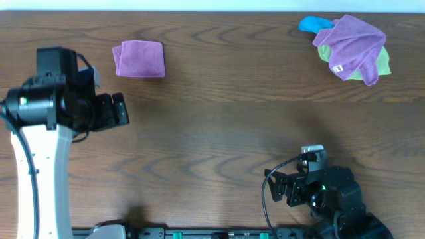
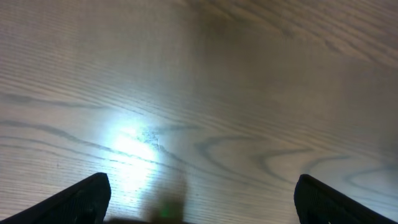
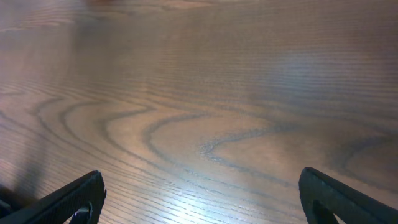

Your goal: Fold the cloth

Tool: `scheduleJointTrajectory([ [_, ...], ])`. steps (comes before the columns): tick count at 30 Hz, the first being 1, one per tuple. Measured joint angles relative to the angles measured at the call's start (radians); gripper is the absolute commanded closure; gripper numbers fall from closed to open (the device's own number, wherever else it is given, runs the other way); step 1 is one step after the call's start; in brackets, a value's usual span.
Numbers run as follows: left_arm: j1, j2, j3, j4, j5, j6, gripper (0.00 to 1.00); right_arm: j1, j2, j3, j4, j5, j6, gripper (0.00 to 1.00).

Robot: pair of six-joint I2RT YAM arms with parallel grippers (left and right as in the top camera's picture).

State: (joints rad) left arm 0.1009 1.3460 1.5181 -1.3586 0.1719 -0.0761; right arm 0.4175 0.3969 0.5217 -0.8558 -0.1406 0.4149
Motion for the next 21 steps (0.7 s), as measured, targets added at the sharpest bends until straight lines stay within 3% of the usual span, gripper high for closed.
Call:
scheduleJointTrajectory([
  [21, 0.000, -0.714, -0.745, 0.527, 0.008, 0.032, 0.05, 0.000, 0.000, -0.001, 0.000, 0.000, 0.003, 0.01],
])
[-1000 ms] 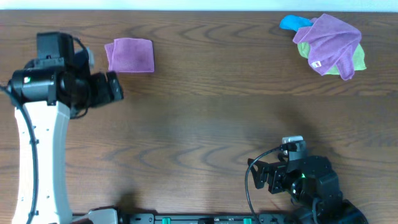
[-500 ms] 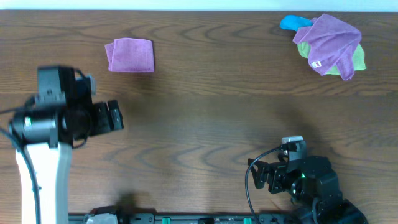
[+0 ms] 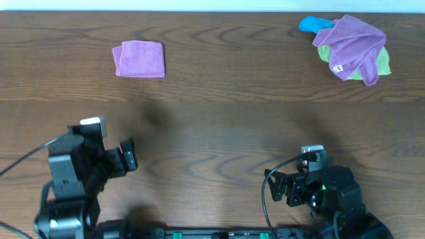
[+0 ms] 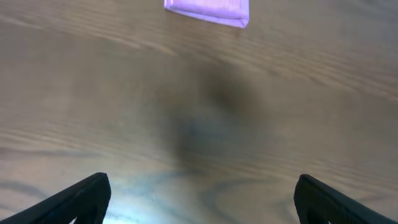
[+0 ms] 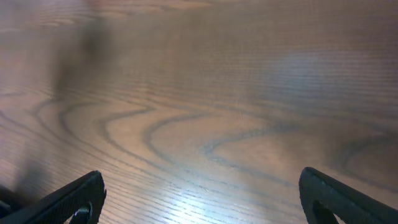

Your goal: Fold the cloth

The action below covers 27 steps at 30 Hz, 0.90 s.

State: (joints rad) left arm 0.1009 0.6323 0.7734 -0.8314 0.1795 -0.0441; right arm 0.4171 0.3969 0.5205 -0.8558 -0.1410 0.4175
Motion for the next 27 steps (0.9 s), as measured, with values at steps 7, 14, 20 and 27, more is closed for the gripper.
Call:
scheduleJointTrajectory([
  [7, 0.000, -0.208, -0.199, 0.093, 0.000, 0.036, 0.05, 0.000, 0.000, 0.000, 0.000, 0.000, 0.000, 0.01],
  [14, -0.018, -0.376, -0.321, 0.104, 0.000, 0.124, 0.05, 0.000, 0.000, 0.000, 0.000, 0.000, 0.000, 0.01],
  [20, -0.020, -0.475, -0.412, 0.103, -0.005, 0.169, 0.04, 0.000, 0.000, 0.000, 0.000, 0.000, 0.000, 0.01],
  [27, -0.020, -0.544, -0.484, 0.095, -0.020, 0.177, 0.05, 0.000, 0.000, 0.000, 0.000, 0.000, 0.000, 0.01],
])
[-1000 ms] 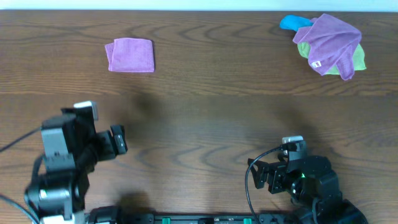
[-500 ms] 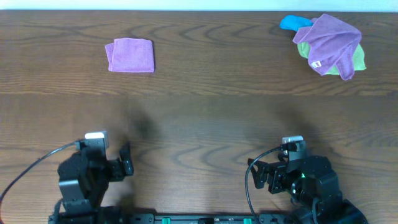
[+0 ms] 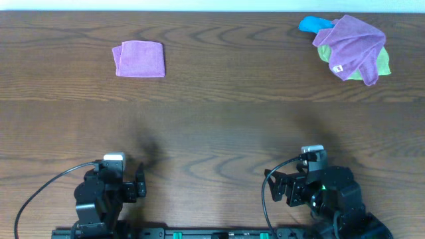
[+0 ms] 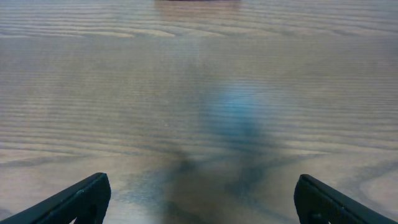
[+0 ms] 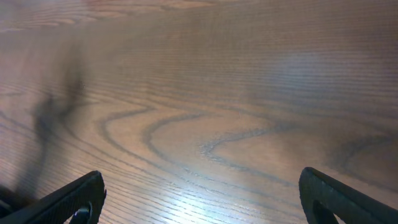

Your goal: Fold the cloth

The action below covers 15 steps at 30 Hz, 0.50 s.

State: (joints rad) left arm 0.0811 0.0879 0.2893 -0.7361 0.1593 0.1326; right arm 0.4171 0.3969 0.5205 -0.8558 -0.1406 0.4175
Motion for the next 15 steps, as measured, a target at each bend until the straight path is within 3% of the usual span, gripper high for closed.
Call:
scheduleJointTrajectory([
  [15, -0.001, -0.074, -0.046, -0.043, -0.076, -0.051, 0.05, 0.000, 0.000, 0.000, 0.000, 0.000, 0.000, 0.01],
])
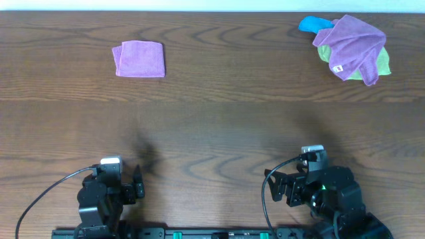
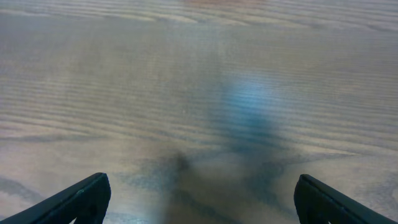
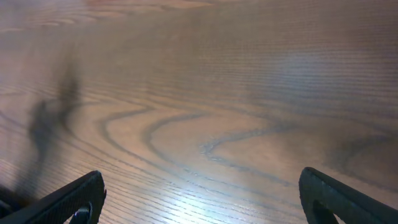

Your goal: Fold the cloth

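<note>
A purple cloth [image 1: 139,59] lies folded into a small square at the far left of the table. My left gripper [image 1: 131,188] rests low at the near left edge, far from the cloth, and stands open with only bare wood between its fingers [image 2: 81,199]. At the near right my right gripper [image 1: 279,187] is open too, its fingertips [image 3: 74,196] wide apart over bare table. Neither wrist view shows the cloth.
A heap of loose cloths [image 1: 350,46], purple over green with a blue one behind, sits at the far right corner. The brown wooden table [image 1: 219,126] stretches between the arms and both cloth spots.
My left arm has settled slightly at the near left edge; its view now looks a little lower over the wood. The right arm and both cloth spots are unchanged.
My left gripper stood open by the folded purple cloth at the far left. Then it was halfway back toward the near edge, then down at the near left edge, where it rests now. The right arm stayed parked throughout.
</note>
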Tool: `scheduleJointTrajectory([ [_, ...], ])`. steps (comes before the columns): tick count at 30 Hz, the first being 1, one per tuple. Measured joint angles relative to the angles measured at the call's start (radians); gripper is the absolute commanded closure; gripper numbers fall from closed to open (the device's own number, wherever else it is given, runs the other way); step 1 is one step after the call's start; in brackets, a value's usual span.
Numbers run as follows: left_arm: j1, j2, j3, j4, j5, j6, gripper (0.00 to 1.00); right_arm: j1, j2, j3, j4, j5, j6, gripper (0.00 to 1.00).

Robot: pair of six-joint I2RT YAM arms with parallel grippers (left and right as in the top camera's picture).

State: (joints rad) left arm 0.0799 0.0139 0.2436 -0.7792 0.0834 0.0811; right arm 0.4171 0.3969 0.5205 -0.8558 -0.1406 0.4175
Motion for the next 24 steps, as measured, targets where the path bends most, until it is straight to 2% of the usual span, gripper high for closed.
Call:
scheduleJointTrajectory([
  [24, -0.003, -0.001, -0.001, -0.048, -0.024, -0.007, 0.05, 0.000, 0.000, 0.000, 0.000, 0.000, 0.000, 0.01],
])
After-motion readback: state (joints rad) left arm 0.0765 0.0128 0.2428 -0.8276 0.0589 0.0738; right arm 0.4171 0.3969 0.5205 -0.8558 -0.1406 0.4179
